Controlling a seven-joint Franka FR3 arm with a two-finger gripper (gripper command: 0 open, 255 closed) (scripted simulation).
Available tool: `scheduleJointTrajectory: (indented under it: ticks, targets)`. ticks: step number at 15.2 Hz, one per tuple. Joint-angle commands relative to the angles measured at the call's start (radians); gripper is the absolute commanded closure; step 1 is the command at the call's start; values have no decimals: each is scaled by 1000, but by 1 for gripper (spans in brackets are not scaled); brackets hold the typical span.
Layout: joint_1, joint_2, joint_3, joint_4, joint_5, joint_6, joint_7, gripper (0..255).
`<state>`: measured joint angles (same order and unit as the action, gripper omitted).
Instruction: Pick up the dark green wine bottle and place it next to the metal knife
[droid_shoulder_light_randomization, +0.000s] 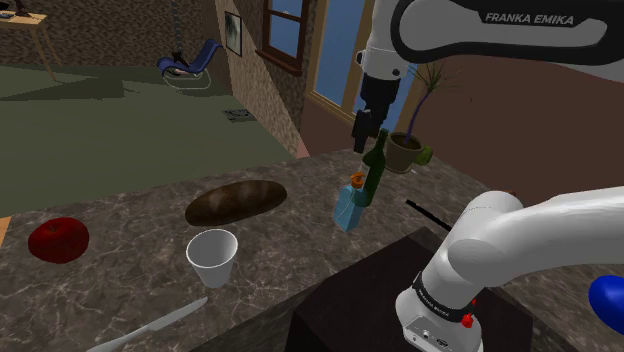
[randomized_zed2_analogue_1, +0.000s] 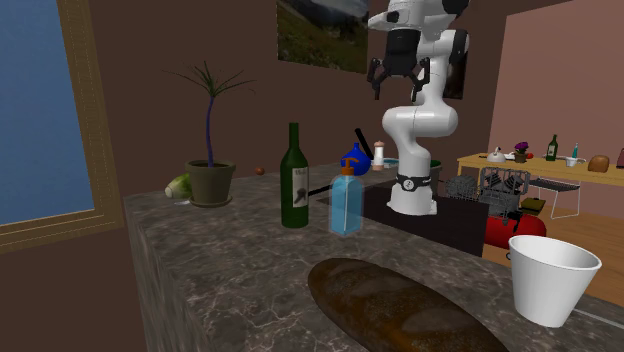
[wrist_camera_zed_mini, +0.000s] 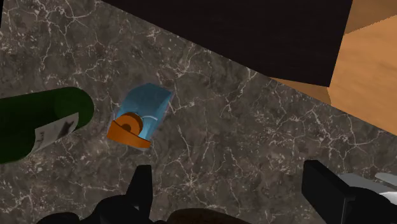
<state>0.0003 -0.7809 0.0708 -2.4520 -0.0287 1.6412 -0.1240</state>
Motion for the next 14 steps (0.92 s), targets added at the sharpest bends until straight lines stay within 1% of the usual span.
scheduleJointTrajectory:
  ticks: [1,8,14]
  targets:
    - [0,0,0,0,0,0,0,0]
    - [-68,57,-159,-10,-97,101,-165,0]
    - [-113,160,-295,31,-154,195,-304,0]
